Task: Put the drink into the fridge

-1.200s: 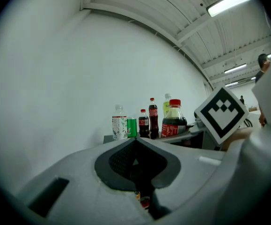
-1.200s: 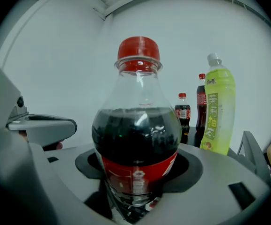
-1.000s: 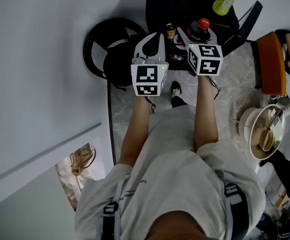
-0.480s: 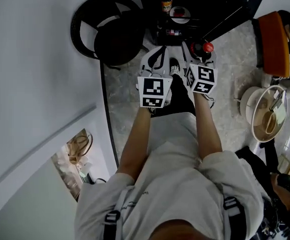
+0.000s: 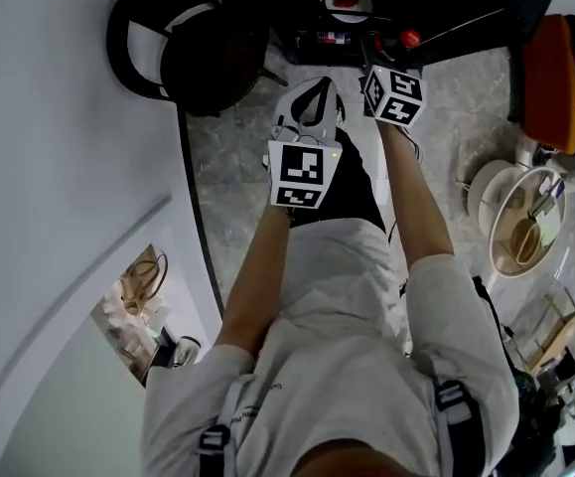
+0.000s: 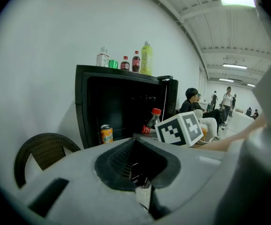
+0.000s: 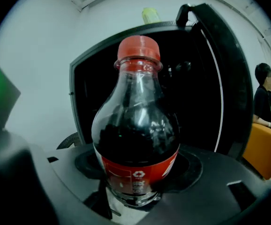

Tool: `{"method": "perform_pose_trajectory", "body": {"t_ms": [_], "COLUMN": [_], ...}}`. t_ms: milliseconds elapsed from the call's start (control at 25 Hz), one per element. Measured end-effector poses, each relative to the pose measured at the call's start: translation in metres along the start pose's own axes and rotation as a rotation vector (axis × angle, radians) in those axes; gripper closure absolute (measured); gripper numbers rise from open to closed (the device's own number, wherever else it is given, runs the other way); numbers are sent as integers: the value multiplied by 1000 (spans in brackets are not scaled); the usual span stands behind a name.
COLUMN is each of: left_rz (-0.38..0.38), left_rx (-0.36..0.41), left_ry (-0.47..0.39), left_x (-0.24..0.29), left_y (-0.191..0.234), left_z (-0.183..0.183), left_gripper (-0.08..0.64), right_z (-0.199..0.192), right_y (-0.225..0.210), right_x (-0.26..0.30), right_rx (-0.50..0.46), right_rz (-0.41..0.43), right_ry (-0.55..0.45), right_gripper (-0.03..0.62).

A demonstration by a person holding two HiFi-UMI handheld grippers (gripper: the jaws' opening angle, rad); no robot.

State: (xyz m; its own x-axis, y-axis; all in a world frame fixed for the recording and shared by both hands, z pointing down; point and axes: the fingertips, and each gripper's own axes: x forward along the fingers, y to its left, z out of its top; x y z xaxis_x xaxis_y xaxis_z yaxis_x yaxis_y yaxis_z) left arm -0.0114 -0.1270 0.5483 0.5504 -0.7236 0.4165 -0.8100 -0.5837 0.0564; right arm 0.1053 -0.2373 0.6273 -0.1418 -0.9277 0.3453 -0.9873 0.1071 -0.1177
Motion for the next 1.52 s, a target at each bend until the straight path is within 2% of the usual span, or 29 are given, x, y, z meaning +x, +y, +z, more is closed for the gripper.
{"method": "perform_pose_trajectory", "body": {"t_ms": [400,560,680,920,1120,1320,1520], "left_rz": [9,18,23,26,29,26,28], "left_rx": [9,-5,-29,-36,-33,-43,-68], "left_ry": [-56,-56,-58,-60,-57,-51,-48], "left_x": [120,143,155,164,163,153,121], "left_y": [41,52,55,57,57,53,45], "left_z": [3,-5,-7,-2,2,6,23], "left_gripper": [551,551,551,551,551,551,551], "right_z": [1,-13,-18,-15,-14,-13,-23], "right_y": [-14,-23,-23,-13,-11,-12,-12], "right_x": [147,175,188,205,206,193,140], "right_rx": [-76,-78,-89,-178,-170,-155,-142], "right_rz": [91,55,44,45,33,31,9], "right_ry": [-29,38,29,-7,-33,0,77], "right_gripper": [285,284,284,284,284,284,284]}}
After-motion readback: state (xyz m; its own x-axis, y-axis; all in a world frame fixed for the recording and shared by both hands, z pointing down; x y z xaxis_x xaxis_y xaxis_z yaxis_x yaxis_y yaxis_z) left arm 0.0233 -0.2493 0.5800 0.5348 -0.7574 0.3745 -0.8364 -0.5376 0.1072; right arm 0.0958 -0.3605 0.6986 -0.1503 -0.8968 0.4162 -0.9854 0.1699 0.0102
